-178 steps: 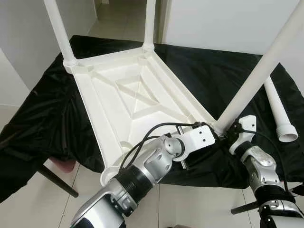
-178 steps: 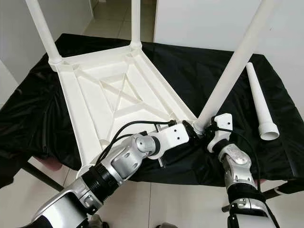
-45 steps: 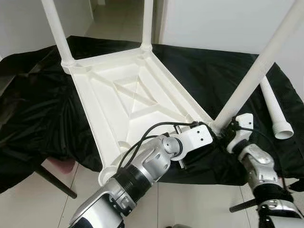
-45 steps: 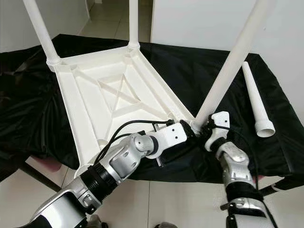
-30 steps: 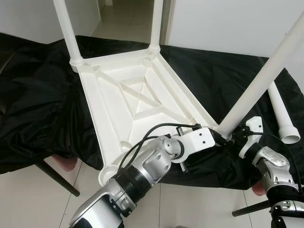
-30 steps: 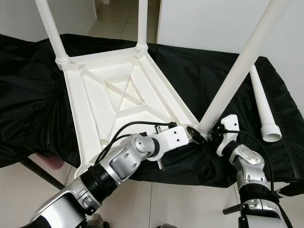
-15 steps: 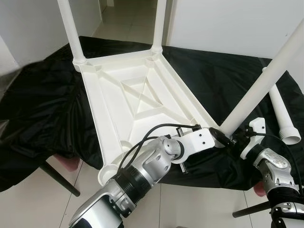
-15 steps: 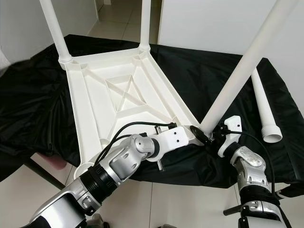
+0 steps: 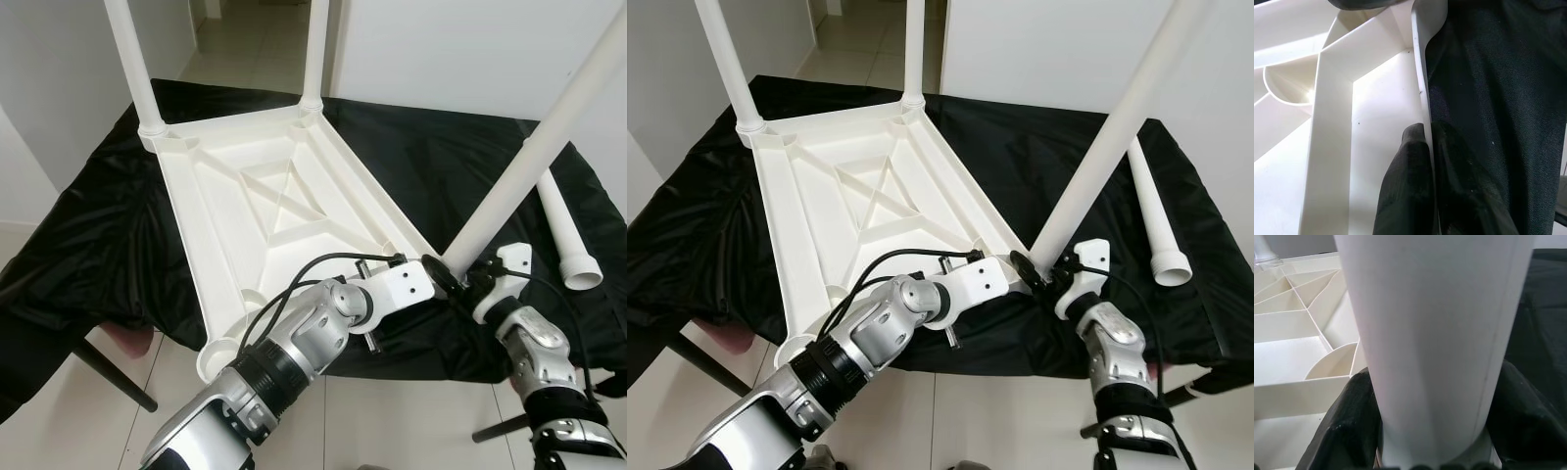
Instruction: Building children table
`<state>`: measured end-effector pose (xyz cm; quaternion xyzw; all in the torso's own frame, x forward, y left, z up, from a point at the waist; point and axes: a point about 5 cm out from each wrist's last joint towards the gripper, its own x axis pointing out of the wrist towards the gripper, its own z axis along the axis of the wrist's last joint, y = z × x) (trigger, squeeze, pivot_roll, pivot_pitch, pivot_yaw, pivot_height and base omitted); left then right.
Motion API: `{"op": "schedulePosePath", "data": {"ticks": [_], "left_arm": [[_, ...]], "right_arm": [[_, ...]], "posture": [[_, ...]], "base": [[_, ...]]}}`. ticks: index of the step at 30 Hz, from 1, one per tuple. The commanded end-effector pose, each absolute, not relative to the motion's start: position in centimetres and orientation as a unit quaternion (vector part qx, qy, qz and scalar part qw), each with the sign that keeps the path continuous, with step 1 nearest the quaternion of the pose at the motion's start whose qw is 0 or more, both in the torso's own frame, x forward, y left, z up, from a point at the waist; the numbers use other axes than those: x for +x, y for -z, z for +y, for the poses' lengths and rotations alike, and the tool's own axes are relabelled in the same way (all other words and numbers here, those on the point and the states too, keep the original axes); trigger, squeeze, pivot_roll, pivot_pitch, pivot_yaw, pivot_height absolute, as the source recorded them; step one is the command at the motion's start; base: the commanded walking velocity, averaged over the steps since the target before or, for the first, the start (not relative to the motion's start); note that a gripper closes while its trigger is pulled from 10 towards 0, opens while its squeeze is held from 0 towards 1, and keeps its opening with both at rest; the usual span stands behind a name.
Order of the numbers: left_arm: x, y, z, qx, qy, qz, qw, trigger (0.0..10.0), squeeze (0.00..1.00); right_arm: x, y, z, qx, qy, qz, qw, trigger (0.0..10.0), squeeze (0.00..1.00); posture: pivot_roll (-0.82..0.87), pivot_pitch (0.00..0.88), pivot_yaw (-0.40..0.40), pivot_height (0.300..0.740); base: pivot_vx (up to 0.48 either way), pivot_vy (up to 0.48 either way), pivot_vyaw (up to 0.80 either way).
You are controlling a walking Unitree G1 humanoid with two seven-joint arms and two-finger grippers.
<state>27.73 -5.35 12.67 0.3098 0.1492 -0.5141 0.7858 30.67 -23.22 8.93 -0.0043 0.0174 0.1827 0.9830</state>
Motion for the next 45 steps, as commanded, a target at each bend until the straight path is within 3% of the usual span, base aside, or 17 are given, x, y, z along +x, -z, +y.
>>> {"op": "schedulePosePath", "data": {"ticks": [1,12,19,24,31,32,33,34,36,37,38,39,45], "left_arm": [[27.1,-12.8,-6.4,0.325,0.522,0.135,0.777,10.0,0.0],[27.0,-12.7,-6.6,0.324,0.525,0.134,0.776,10.0,0.0],[26.9,-12.6,-6.6,0.324,0.525,0.134,0.775,10.0,0.0],[26.9,-12.6,-6.7,0.324,0.524,0.134,0.776,10.0,0.0],[26.9,-12.4,-6.6,0.323,0.522,0.135,0.778,10.0,0.0],[26.9,-12.4,-6.6,0.323,0.522,0.135,0.778,10.0,0.0],[26.9,-12.4,-6.6,0.323,0.522,0.135,0.778,10.0,0.0],[26.9,-12.4,-6.6,0.324,0.522,0.135,0.778,10.0,0.0],[26.9,-12.4,-6.6,0.324,0.522,0.135,0.777,10.0,0.0],[26.9,-12.4,-6.6,0.324,0.522,0.135,0.777,10.0,0.0],[26.9,-12.4,-6.6,0.324,0.522,0.135,0.777,10.0,0.0],[26.9,-12.4,-6.6,0.325,0.523,0.135,0.777,10.0,0.0],[26.9,-12.4,-6.7,0.325,0.523,0.134,0.777,10.0,0.0]], "right_arm": [[29.9,-5.7,-21.5,0.027,-0.178,0.1,0.979,0.0,0.0],[31.1,-6.3,-18.7,0.038,-0.058,0.086,0.994,0.0,0.0],[31.2,-6.3,-18.0,0.04,-0.036,0.082,0.995,0.0,0.0],[31.4,-6.3,-16.4,0.047,0.059,0.08,0.994,0.0,0.0],[31.4,-6.4,-16.2,0.043,0.074,0.08,0.993,0.0,0.0],[31.4,-6.4,-16.5,0.038,0.08,0.085,0.993,4.8,0.0],[31.4,-6.4,-16.5,0.038,0.08,0.085,0.993,4.8,0.0],[31.4,-6.4,-16.7,0.029,0.086,0.089,0.992,10.0,0.0],[31.4,-6.5,-16.8,0.02,0.09,0.088,0.992,10.0,0.0],[31.5,-6.7,-16.9,0.023,0.094,0.081,0.992,10.0,0.68],[31.5,-6.7,-16.9,0.023,0.094,0.081,0.992,10.0,0.68],[31.6,-7.2,-16.8,0.023,0.085,0.064,0.994,10.0,1.0],[31.7,-7.9,-16.7,0.026,0.061,0.035,0.997,10.0,1.0]], "posture": [[0.01,0.02,-0.016,0.74],[0.01,0.01,-0.02,0.74],[0.01,0.01,-0.021,0.74],[0.02,0.003,-0.029,0.74],[0.02,0.0,-0.033,0.74],[0.01,0.0,-0.03,0.74],[0.01,0.0,-0.03,0.74],[0.01,0.0,-0.029,0.74],[0.01,0.0,-0.028,0.74],[0.01,0.0,-0.027,0.74],[0.01,0.0,-0.027,0.74],[0.01,0.0,-0.027,0.74],[0.01,0.0,-0.027,0.74]], "base": [[0.0,0.0,0.0],[0.0,0.0,0.0],[0.0,0.0,0.0],[0.0,0.0,0.0],[0.0,0.0,0.0],[0.0,0.0,0.0],[0.0,0.0,0.0],[0.0,0.0,0.0],[0.0,0.0,0.0],[0.0,0.0,0.0],[0.0,0.0,0.0],[0.0,0.0,0.0],[0.0,0.0,0.0]]}}
